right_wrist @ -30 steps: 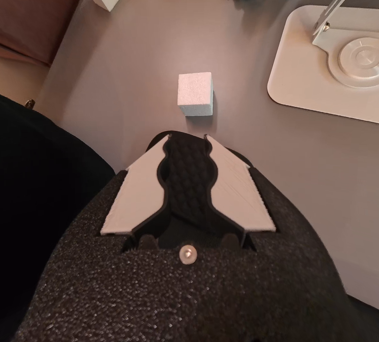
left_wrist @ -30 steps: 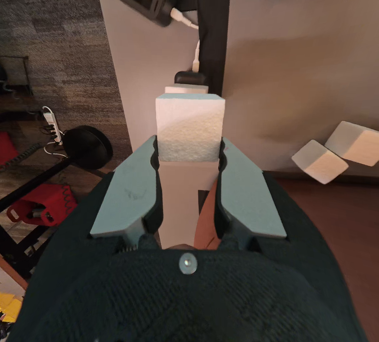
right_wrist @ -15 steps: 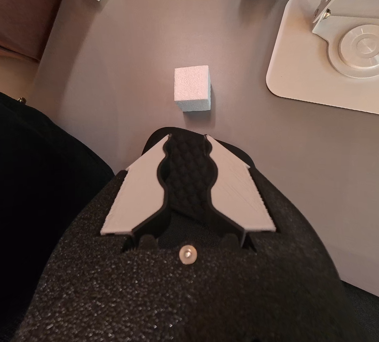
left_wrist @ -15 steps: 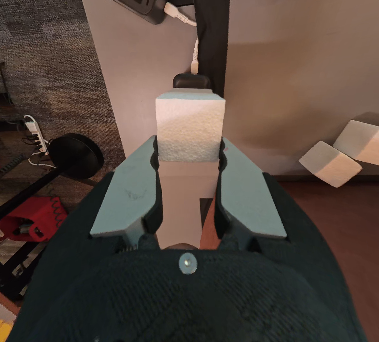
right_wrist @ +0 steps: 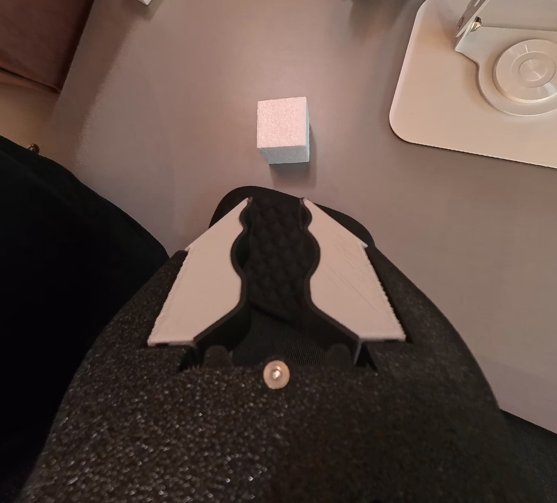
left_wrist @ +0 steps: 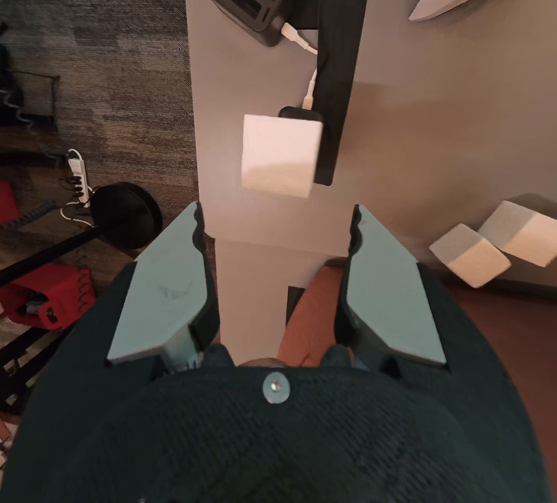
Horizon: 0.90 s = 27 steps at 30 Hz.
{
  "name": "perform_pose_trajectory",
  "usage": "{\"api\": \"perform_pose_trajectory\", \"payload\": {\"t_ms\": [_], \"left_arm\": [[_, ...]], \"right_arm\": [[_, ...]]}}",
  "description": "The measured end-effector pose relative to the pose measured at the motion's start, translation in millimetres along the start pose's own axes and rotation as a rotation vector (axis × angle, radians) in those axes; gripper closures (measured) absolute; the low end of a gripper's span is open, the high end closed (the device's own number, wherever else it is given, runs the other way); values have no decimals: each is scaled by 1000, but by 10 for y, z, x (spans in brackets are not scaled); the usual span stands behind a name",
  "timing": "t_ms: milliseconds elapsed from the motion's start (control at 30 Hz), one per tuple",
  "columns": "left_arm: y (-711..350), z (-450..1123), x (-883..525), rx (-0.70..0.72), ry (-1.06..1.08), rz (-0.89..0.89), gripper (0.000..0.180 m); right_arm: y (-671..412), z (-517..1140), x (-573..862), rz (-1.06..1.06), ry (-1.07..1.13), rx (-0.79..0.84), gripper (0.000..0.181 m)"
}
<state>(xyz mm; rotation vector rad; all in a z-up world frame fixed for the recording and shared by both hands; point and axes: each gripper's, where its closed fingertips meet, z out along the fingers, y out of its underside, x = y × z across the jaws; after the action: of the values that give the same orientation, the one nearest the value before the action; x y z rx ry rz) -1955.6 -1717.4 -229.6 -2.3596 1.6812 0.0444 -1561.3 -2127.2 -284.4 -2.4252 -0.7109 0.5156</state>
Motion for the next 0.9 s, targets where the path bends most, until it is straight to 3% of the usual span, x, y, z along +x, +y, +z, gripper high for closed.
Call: {"api": "perform_pose_trajectory", "payload": {"t_ms": [100,200,367,633,767,867,900], "left_arm": [[-7,-353,379,19,20,23,93],[53,-473,1131,3,113,154,103],[684,80,2024,-290,175,437,97],[1181,638,2187,-558,224,395,85],[1327,809,2254,-611,238,409,95],[1392,883,2305,-646,235,459,120],[1376,873,2302,-634,229,477,120]], "right_arm": [[-30,-5,-15,-10,-7,17,151],[-68,-3,-45,-24,-25,35,151],[-155,-10,-114,-63,-54,72,152],[-167,-112,-171,-80,-62,133,152],[-204,-170,-165,-74,-58,174,152],[-231,-190,-165,-76,-57,194,153],[-232,-193,-169,-78,-58,195,154]]}}
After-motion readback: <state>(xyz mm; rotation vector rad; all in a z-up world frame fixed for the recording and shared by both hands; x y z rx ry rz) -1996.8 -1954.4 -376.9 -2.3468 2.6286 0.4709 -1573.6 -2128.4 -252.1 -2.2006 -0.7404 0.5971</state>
